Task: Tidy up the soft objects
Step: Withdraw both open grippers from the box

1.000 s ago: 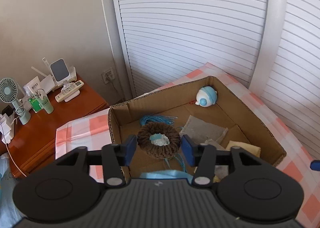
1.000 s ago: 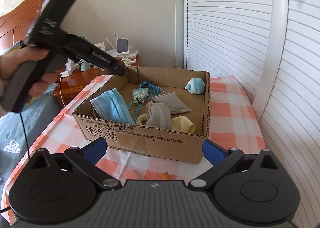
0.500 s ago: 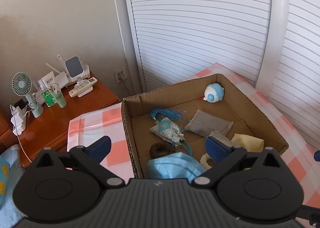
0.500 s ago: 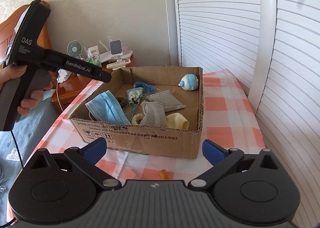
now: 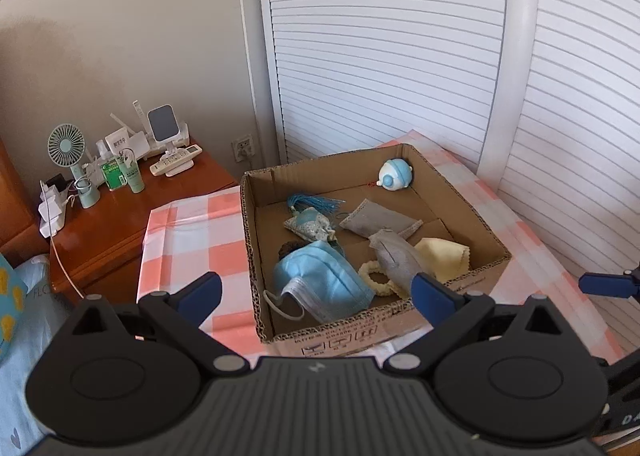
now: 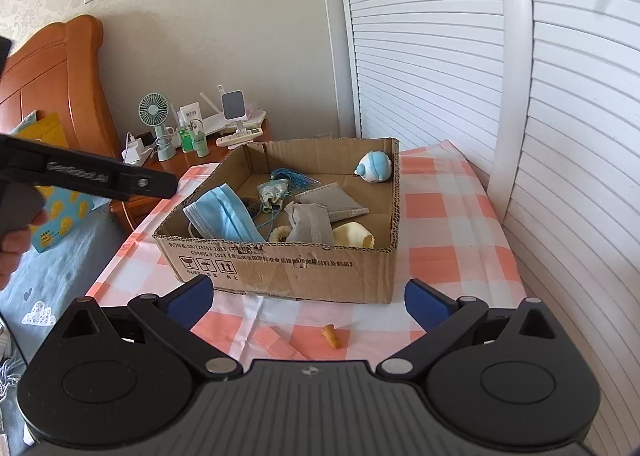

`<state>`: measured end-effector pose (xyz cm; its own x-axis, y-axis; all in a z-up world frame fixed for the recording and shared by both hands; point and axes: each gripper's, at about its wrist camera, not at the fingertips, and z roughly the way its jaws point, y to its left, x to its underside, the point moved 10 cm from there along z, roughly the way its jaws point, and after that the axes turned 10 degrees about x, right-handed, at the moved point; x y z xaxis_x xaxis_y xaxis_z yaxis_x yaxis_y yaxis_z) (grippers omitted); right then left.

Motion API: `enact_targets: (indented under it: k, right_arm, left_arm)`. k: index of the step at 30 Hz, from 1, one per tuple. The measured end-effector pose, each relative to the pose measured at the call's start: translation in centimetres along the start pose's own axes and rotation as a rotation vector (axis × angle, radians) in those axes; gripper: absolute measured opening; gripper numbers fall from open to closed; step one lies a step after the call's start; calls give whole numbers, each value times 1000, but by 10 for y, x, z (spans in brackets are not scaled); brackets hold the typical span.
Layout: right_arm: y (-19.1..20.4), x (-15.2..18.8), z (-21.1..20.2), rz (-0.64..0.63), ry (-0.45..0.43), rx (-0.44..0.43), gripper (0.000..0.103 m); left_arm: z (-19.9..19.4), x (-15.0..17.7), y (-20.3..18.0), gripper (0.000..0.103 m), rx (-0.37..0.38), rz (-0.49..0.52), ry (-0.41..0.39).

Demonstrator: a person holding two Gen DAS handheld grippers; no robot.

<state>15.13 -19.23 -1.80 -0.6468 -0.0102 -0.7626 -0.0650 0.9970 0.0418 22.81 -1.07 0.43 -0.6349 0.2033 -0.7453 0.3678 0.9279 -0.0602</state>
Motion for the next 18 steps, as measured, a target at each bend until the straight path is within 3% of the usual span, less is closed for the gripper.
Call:
enact_targets:
  k: [7, 14, 18]
  right_arm:
    - [-17, 10, -5, 12, -3, 52, 103]
    - [-33, 28, 7, 17, 39, 88, 103]
    - [-32, 40, 20, -7, 77, 94, 103]
  left_arm:
    - [-27, 20, -10, 102, -11, -5, -47]
    - [-13, 62, -25, 102, 25, -48, 2]
    - [-3, 80, -30, 102, -8, -32, 2]
